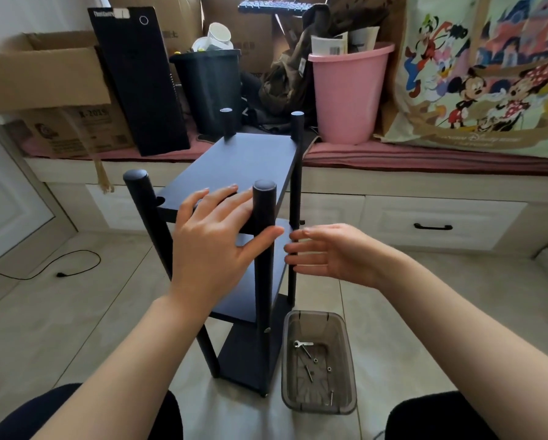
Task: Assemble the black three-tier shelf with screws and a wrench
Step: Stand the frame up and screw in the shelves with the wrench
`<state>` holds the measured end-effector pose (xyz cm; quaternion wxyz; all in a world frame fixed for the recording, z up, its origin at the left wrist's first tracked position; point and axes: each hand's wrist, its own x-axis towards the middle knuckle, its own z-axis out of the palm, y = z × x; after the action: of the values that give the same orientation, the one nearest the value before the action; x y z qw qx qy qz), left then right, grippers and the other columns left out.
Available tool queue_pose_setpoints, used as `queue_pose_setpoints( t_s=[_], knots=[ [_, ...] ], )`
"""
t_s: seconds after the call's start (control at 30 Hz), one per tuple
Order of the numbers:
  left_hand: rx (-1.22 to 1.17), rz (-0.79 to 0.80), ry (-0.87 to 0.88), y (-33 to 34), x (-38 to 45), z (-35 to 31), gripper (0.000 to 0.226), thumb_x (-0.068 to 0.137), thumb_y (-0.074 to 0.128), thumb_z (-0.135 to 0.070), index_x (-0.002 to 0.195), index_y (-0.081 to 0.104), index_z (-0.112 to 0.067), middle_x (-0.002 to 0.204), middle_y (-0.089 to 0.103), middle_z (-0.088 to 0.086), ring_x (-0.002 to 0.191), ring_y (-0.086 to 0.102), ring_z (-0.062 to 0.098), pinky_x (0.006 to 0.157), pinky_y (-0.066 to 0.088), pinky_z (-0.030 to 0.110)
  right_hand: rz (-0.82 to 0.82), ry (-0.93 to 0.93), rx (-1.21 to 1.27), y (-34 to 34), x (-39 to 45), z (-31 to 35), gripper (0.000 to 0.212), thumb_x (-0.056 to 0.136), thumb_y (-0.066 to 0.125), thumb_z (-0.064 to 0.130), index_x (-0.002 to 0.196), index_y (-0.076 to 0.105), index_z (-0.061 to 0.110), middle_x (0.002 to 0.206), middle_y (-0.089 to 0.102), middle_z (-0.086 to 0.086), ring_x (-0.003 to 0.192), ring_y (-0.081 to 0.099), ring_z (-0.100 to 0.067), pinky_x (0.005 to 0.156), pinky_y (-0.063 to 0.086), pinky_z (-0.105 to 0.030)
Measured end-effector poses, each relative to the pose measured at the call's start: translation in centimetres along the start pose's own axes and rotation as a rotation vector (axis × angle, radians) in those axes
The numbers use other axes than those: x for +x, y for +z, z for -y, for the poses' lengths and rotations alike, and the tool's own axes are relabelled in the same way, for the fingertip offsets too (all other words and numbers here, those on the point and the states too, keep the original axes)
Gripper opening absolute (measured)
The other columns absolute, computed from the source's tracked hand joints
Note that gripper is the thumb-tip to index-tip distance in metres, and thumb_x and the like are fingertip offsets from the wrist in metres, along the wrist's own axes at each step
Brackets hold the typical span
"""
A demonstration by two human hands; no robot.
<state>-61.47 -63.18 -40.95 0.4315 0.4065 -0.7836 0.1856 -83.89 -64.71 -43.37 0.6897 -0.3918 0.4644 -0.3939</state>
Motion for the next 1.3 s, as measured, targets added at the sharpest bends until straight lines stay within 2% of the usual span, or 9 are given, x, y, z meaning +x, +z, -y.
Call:
queue_pose_setpoints(
  t_s=[0.17, 0.3, 0.43, 0.5, 0.57, 0.63, 0.73, 0.97, 1.3],
  knots=[
    [-0.016, -0.078, 0.013, 0.4, 0.0, -0.1, 0.048, 0.094, 0.060, -0.051, 0.107, 0.077, -0.008, 0.112, 0.075, 0.004, 0.115, 0.067, 0.028, 0.104, 0.043, 0.052, -0.146, 0.158, 0.037, -1.5, 2.6, -5.6, 0.022, 0.099, 0.056, 0.013, 0.115, 0.064, 0.000, 0.101, 0.075, -0.017, 0.095, 0.073, -0.031, 0.089, 0.058, -0.043],
    [-0.033, -0.104, 0.026, 0.6, 0.0, 0.1, 0.048, 0.095, 0.060, -0.051, 0.103, 0.077, -0.008, 0.110, 0.076, 0.004, 0.114, 0.067, 0.027, 0.104, 0.042, 0.054, -0.223, 0.301, -0.036, -3.3, 4.3, -12.5, 0.023, 0.098, 0.057, 0.011, 0.114, 0.064, -0.003, 0.110, 0.070, -0.022, 0.095, 0.070, -0.032, 0.091, 0.056, -0.041],
    [-0.040, -0.134, 0.042, 1.1, -0.1, 0.4, 0.048, 0.098, 0.058, -0.050, 0.098, 0.077, -0.007, 0.106, 0.076, 0.004, 0.111, 0.068, 0.027, 0.104, 0.040, 0.057, -0.348, 0.425, -0.186, -5.6, 6.0, -19.4, 0.013, 0.098, 0.054, 0.003, 0.095, 0.063, -0.006, 0.084, 0.064, -0.020, 0.058, 0.060, -0.021, 0.055, 0.050, -0.027],
    [-0.031, -0.141, 0.045, 1.3, -0.2, 0.5, 0.049, 0.099, 0.056, -0.051, 0.097, 0.078, -0.007, 0.105, 0.076, 0.003, 0.110, 0.068, 0.027, 0.105, 0.039, 0.058, -0.397, 0.447, -0.365, -6.9, 7.2, -22.4, 0.021, 0.098, 0.050, -0.001, 0.080, 0.062, -0.002, 0.071, 0.059, -0.017, 0.048, 0.051, -0.019, 0.045, 0.041, -0.024],
    [-0.035, -0.146, 0.043, 1.5, -0.3, 0.5, 0.050, 0.100, 0.054, -0.052, 0.098, 0.078, -0.007, 0.105, 0.076, 0.002, 0.110, 0.068, 0.026, 0.107, 0.037, 0.059, -0.405, 0.456, -0.610, -7.9, 8.5, -24.7, 0.022, 0.096, 0.053, 0.003, 0.077, 0.064, 0.003, 0.072, 0.061, -0.017, 0.057, 0.054, -0.023, 0.054, 0.043, -0.028],
    [-0.047, -0.152, 0.045, 1.6, -0.3, 0.5, 0.051, 0.101, 0.054, -0.051, 0.097, 0.078, -0.007, 0.105, 0.076, 0.002, 0.110, 0.068, 0.025, 0.108, 0.036, 0.059, -0.401, 0.464, -0.808, -8.5, 9.5, -26.2, 0.015, 0.094, 0.057, 0.009, 0.089, 0.071, 0.003, 0.089, 0.070, -0.018, 0.078, 0.066, -0.027, 0.066, 0.047, -0.030],
    [-0.039, -0.172, 0.049, 1.7, -0.2, 0.4, 0.051, 0.101, 0.054, -0.050, 0.095, 0.078, -0.006, 0.105, 0.076, 0.002, 0.108, 0.068, 0.025, 0.106, 0.037, 0.061, -0.351, 0.510, -0.929, -9.0, 10.6, -27.8, 0.017, 0.095, 0.059, 0.014, 0.102, 0.069, 0.002, 0.109, 0.071, -0.016, 0.102, 0.067, -0.031, 0.075, 0.047, -0.030],
    [-0.040, -0.146, 0.041, 1.6, -0.6, 0.2, 0.052, 0.101, 0.053, -0.051, 0.099, 0.077, -0.004, 0.109, 0.074, 0.003, 0.109, 0.066, 0.023, 0.108, 0.035, 0.062, -0.344, 0.492, -1.026, -10.1, 11.9, -30.6, 0.023, 0.096, 0.053, 0.015, 0.116, 0.060, 0.005, 0.123, 0.063, -0.015, 0.111, 0.061, -0.031, 0.092, 0.050, -0.035],
    [-0.049, -0.112, 0.059, 1.3, -0.6, 0.3, 0.052, 0.100, 0.054, -0.049, 0.101, 0.075, -0.002, 0.111, 0.068, 0.000, 0.110, 0.064, 0.024, 0.106, 0.035, 0.065, -0.396, 0.428, -0.972, -10.6, 12.5, -33.5, 0.032, 0.098, 0.034, 0.009, 0.118, 0.058, 0.001, 0.126, 0.058, -0.023, 0.114, 0.056, -0.039, 0.098, 0.046, -0.041]
  ],
)
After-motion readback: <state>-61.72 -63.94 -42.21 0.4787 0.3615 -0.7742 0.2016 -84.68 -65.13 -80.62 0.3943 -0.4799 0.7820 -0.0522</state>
